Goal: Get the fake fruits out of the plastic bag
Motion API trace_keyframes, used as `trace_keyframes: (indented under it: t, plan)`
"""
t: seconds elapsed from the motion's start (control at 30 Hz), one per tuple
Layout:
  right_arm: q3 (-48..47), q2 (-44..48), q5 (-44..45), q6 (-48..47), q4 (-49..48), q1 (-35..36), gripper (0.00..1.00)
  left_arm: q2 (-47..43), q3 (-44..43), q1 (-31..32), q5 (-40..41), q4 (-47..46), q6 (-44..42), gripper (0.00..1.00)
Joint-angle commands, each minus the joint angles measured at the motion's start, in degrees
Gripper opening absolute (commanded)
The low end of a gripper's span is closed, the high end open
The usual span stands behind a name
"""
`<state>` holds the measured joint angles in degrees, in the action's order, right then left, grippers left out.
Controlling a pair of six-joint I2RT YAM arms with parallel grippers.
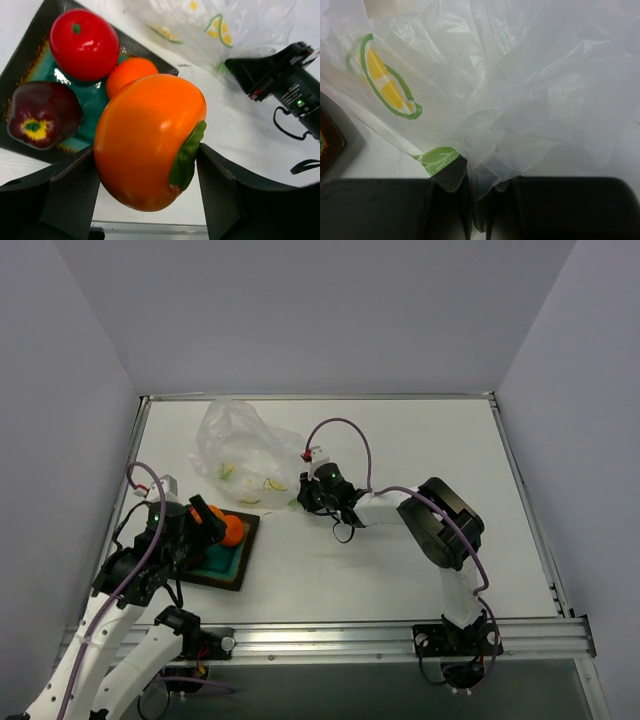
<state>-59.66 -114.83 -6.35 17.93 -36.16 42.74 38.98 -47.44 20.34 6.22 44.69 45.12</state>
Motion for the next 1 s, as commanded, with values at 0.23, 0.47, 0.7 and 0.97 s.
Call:
trace_keyframes:
  t: [0.23, 0.47, 0.7, 0.97]
  plan:
    - [-1.43, 0.13, -0.68, 0.17, -0.58, -0.73, 0.06, 2.32, 8.33, 7.87, 7.90, 4.70, 9.10, 0.48]
    - [-1.78, -0.14, -1.12, 0.26, -0.66, -0.82, 0.06, 4.96, 10.52, 15.43, 15.49, 5.76, 13.85, 0.57]
    - [-1.60, 0.13, -0.95, 0.26, -0.66, -0.99, 0.06, 9.18, 13.07, 16.49, 17.07, 2.95, 14.99, 0.61]
    - [-1.34, 0.39, -0.86, 0.35, -0.66, -1.26, 0.06, 9.09, 15.10, 16.66, 16.90, 1.63, 15.08, 0.85]
